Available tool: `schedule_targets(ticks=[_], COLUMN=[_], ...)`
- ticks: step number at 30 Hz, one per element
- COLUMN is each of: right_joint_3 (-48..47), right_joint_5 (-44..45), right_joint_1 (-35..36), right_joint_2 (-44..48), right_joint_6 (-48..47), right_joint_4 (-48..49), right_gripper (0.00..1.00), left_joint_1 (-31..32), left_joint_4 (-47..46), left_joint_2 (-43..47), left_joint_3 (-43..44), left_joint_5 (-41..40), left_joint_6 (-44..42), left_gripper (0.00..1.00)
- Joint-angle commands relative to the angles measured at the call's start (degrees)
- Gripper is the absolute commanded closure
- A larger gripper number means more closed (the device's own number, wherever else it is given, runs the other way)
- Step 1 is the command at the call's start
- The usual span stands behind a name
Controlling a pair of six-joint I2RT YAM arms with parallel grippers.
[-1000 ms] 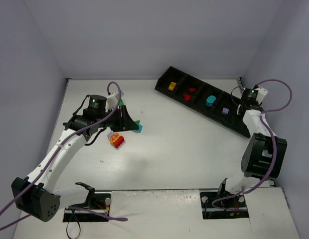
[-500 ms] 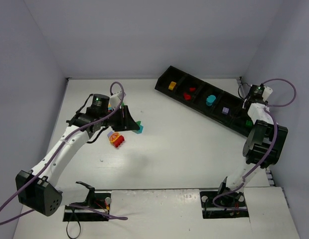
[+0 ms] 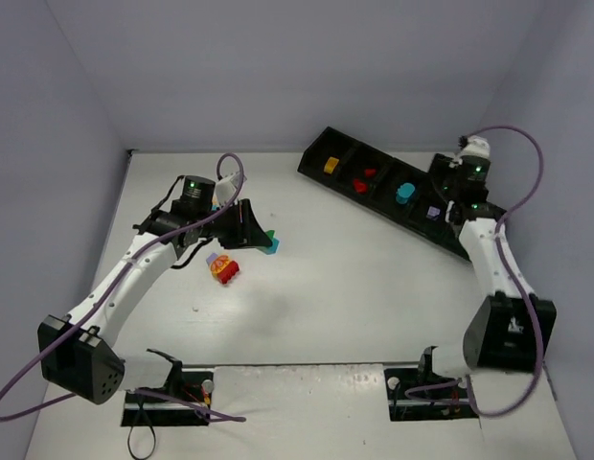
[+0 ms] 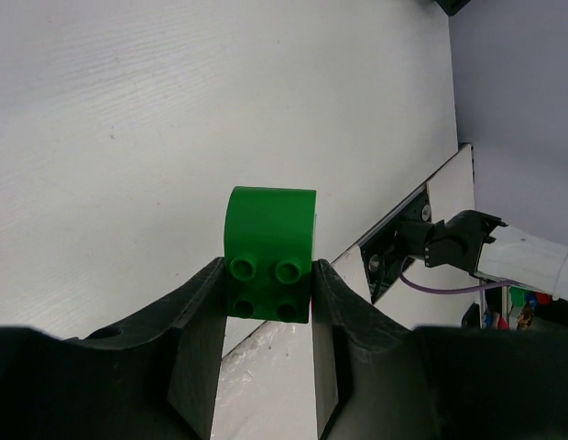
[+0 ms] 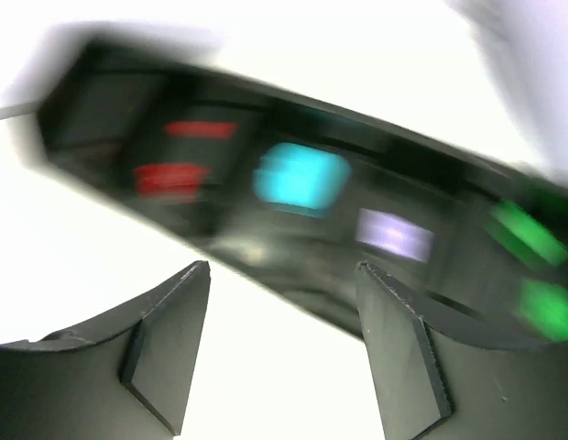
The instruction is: Sort the legos into containers by color
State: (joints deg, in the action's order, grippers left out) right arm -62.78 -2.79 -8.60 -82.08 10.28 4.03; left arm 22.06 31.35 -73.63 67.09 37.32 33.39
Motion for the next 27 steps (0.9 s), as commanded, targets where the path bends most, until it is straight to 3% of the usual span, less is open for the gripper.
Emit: schedule_targets(ticks=[1,4,7,11,18,27], right_joint_3=[2.4,3.5,3.5,3.6,1.4,-1.6], right_joint_5=[-16.6,-30.4,-38.0,-41.7,-40.3,-35.8], right_joint_1=[8.6,15.5,22.8,30.0,42.3,47.1], right_joint_2=[10.1,13.2,14.6,14.6,10.9,6.9], right_joint_6=[-7.5,-13.7,-18.3,-20.5,-24.6,-27.5], right_joint_4=[10.4,10.8,9.5,8.5,6.3,6.3], right_gripper=[0.40,0.40,0.36,0.34,0.32,0.32], left_joint_1=[-0.2,-0.3,-0.2,-0.3,-0.3,-0.2], left_joint_4=[-3.8,-4.8,-5.7,-7.4,-9.0,-12.6], left_joint_2=[0.0,-0.6,-1.3,-1.5,-1.6,-1.5], left_joint_3=[4.8,5.3,6.4,7.1,8.0,6.3], left_joint_5=[2.4,3.5,4.6,6.7,7.9,9.6], left_joint_6=[-0.5,-0.1,0.8,2.9,4.9,9.2], left_gripper=[0.90,0.90,0.90,0.90,0.90,0.90])
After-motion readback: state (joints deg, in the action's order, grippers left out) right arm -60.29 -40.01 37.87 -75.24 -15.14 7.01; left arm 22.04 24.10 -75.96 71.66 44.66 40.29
